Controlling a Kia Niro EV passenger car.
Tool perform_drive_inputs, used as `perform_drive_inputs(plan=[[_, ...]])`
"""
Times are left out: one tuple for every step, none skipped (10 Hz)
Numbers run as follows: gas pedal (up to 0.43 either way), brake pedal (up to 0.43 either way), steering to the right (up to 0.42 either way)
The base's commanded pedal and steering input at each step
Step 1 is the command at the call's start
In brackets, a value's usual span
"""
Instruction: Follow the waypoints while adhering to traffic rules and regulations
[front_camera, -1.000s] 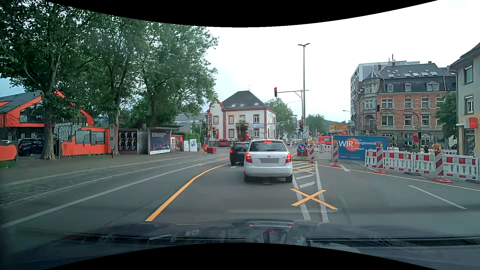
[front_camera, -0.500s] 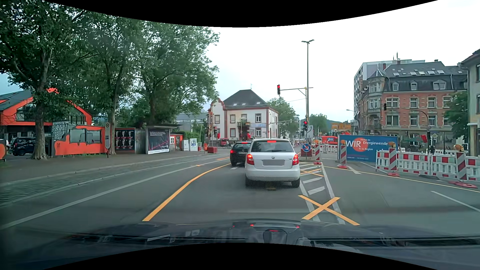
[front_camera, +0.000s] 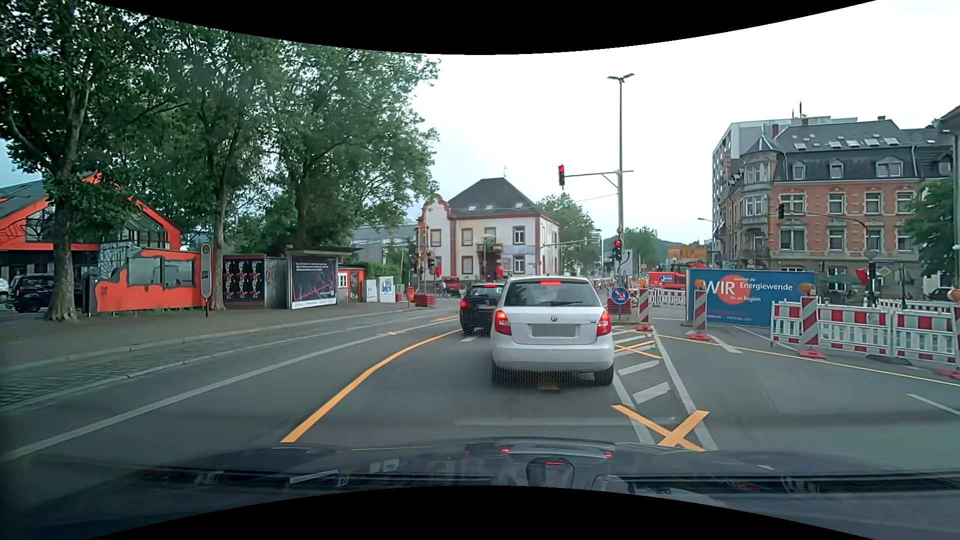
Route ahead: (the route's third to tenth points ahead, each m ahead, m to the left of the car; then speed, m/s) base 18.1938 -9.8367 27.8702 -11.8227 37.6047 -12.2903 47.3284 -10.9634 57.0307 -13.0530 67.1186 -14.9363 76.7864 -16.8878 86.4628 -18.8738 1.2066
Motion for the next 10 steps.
perform_drive_inputs(plan=[[0.0, 0.189, -0.014], [0.0, 0.195, -0.013], [0.0, 0.195, -0.012], [0.0, 0.207, -0.012], [0.0, 0.207, -0.011], [0.0, 0.213, -0.01], [0.0, 0.213, -0.01], [0.0, 0.213, -0.01], [0.0, 0.213, -0.01], [0.0, 0.213, -0.01]])
